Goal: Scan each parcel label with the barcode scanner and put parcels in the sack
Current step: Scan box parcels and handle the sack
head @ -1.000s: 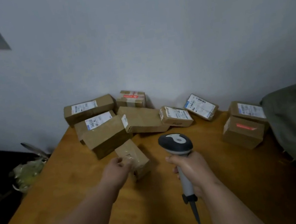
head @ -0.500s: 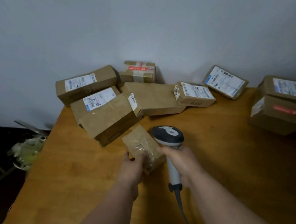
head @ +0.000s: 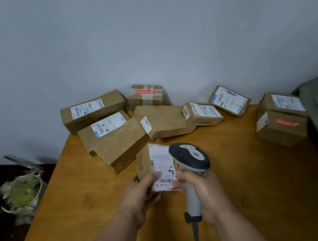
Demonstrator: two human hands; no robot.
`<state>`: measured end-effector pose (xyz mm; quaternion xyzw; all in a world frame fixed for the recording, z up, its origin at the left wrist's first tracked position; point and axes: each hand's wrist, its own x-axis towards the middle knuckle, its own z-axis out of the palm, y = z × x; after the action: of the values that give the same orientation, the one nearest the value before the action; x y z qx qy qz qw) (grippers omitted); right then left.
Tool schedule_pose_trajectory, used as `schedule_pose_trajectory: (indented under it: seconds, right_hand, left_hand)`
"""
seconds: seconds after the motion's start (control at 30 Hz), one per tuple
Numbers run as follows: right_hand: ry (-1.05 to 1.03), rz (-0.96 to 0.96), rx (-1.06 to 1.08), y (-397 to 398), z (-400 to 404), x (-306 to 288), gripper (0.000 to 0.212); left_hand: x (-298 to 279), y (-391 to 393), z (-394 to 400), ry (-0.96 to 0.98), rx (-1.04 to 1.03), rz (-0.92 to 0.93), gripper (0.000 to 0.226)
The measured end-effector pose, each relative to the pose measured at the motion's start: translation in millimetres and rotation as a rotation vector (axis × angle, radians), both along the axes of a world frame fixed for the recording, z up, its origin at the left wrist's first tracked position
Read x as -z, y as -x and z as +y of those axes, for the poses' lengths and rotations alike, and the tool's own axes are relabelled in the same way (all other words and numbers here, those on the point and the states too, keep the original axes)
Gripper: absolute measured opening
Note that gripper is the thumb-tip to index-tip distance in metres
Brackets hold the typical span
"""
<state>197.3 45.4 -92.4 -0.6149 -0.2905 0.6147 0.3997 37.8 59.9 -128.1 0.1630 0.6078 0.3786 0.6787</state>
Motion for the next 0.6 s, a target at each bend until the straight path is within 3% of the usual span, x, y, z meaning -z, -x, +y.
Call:
schedule_pose_trajectory:
  seconds: [0.1, 0.2, 0.33, 0.6]
  right_hand:
    - [-0.056, -0.019, 0.095, -8.5, -9.4, -18.6, 0.008]
    - [-0.107, -0.016, 0.07, -9.1, -23.2, -38.0, 0.009]
    - [-0.167, -0.01, 0.001, -9.8, -42.1, -63.9, 0.019]
    - [-0.248, -0.121, -0.132, -16.0, -71.9, -108.6, 0.042]
  left_hand:
    - [-12.4, 8.8, -4.5, -0.05, -0.021, -0.131, 0.046]
    - [-29.4, 13.0, -9.5, -0.104, -0.001, -0.185, 0.051]
    - [-54.6, 15.9, -19.5, -0.183, 0.045, -0.172, 0.056]
    - [-99.7, 17.7, -40.1, -0.321, -0.094, -0.166, 0.059]
